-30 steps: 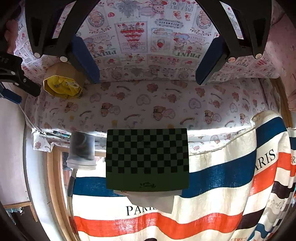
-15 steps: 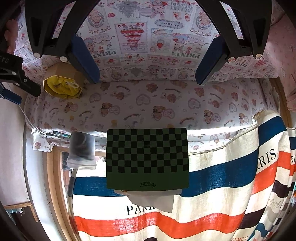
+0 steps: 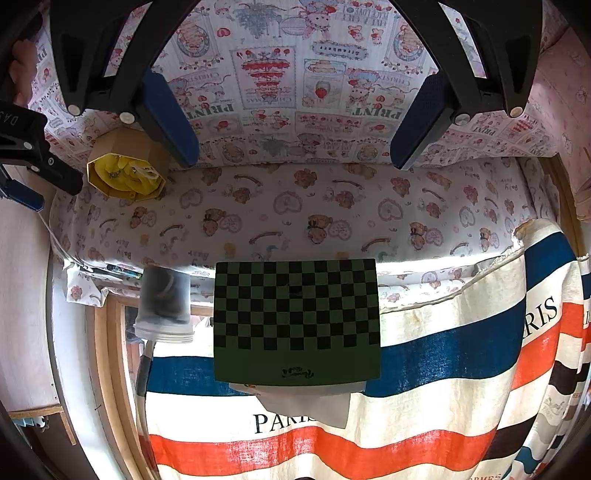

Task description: Organize jewelry

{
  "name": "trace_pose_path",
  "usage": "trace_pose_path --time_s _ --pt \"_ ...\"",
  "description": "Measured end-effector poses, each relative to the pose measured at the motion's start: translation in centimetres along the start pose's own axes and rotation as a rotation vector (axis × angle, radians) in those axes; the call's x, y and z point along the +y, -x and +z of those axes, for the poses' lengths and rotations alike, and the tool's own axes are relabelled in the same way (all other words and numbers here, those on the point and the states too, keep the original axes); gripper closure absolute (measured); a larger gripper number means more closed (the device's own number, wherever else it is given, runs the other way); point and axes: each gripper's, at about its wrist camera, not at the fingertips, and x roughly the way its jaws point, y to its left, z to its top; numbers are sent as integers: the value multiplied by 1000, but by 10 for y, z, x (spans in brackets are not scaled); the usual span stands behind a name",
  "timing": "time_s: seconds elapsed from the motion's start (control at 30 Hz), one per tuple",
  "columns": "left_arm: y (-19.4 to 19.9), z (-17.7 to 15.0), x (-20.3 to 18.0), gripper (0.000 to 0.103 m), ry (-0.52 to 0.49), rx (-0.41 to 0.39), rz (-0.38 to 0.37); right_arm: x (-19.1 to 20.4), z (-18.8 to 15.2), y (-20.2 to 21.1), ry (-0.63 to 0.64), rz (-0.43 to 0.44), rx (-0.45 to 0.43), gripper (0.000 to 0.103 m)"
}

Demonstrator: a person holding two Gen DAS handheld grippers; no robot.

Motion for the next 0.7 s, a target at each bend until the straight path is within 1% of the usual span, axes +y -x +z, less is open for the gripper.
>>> trace_pose_path --time_s 0.7 --pt "-1 -1 0 0 -1 5 -5 0 0 0 1 0 0 0"
